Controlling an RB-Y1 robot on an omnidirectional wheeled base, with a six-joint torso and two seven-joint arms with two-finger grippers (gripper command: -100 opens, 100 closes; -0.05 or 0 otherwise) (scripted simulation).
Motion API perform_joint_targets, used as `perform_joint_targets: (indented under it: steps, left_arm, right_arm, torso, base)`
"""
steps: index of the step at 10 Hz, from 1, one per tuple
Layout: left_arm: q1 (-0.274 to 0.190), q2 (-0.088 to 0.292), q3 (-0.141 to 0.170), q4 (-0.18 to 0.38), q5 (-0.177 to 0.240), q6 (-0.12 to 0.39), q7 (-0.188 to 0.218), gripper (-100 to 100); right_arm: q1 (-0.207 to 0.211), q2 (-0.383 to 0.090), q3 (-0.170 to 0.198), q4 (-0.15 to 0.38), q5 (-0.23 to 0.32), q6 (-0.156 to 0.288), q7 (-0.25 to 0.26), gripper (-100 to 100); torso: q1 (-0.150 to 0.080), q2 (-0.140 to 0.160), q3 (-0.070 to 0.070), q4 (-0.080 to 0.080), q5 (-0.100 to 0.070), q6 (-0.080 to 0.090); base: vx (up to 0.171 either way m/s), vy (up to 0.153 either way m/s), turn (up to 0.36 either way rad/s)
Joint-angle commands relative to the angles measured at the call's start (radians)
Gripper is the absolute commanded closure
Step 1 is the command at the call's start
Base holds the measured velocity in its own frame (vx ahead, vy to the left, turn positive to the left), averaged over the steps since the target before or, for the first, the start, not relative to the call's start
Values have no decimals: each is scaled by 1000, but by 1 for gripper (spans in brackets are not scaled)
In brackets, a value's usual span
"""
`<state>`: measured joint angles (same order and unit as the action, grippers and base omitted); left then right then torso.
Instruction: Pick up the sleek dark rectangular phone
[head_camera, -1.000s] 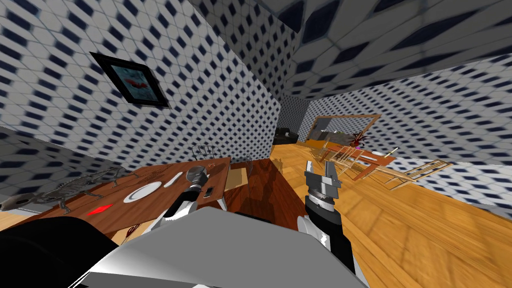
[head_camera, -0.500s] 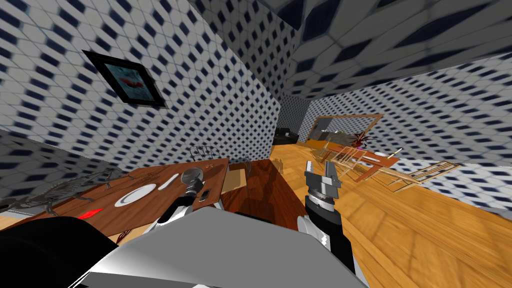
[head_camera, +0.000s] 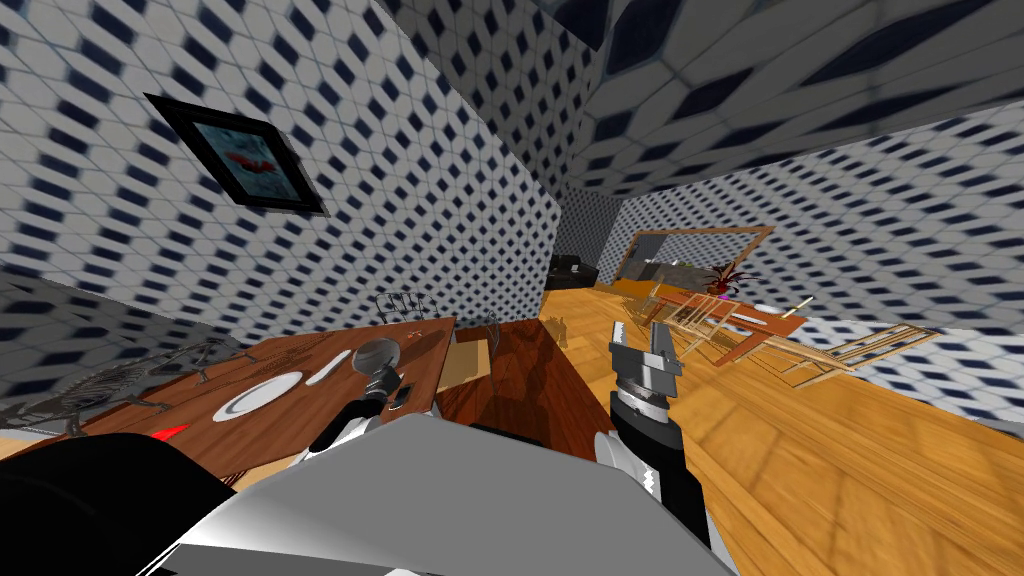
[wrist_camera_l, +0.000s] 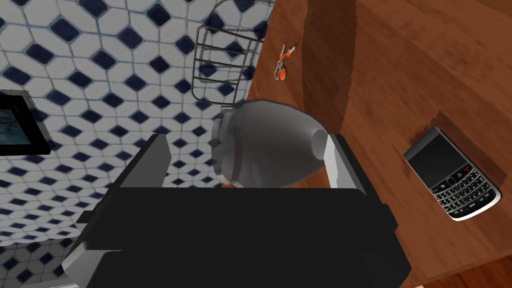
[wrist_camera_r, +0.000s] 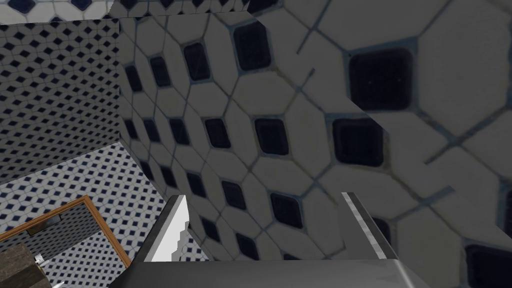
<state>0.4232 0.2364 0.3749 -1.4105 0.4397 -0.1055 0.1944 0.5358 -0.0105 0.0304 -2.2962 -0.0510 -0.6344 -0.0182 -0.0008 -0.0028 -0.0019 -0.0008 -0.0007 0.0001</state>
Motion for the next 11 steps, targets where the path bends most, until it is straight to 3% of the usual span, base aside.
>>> perform_joint_targets:
  steps: [1, 3, 6, 7, 8, 10, 11]
  left_arm:
    - [-15, 9, 21, 50, 33, 25, 23, -100]
    - [-15, 9, 21, 86, 33, 25, 23, -100]
    - [-40, 14, 71, 186, 92, 96, 62, -100]
    - [-40, 14, 71, 210, 92, 97, 62, -100]
    - [-53, 17, 96, 233, 119, 136, 84, -100]
    - [-53, 17, 96, 270, 119, 136, 84, -100]
    - [-68, 19, 121, 299, 146, 175, 106, -100]
  right_arm:
    - [0, 0, 0, 0, 0, 0, 0, 0]
    - [0, 0, 0, 0, 0, 0, 0, 0]
    - [0, 0, 0, 0, 0, 0, 0, 0]
    - [0, 0, 0, 0, 0, 0, 0, 0]
    - [0, 0, 0, 0, 0, 0, 0, 0]
    - [0, 0, 0, 0, 0, 0, 0, 0]
    - [0, 0, 0, 0, 0, 0, 0, 0]
  torso:
    - [0, 0, 0, 0, 0, 0]
    - [-1, -1, -1, 0, 0, 0]
    - [0, -2, -1, 0, 0, 0]
    - [0, -3, -2, -1, 0, 0]
    - [1, -3, -2, -1, 0, 0]
    - [1, -2, -1, -1, 0, 0]
    - [1, 0, 0, 0, 0, 0]
  base:
    - [73, -33, 7]
    - [55, -21, 7]
    - [83, -22, 11]
    - [93, -12, 10]
    - [103, 2, 11]
    - [54, -2, 3]
    - [65, 0, 14]
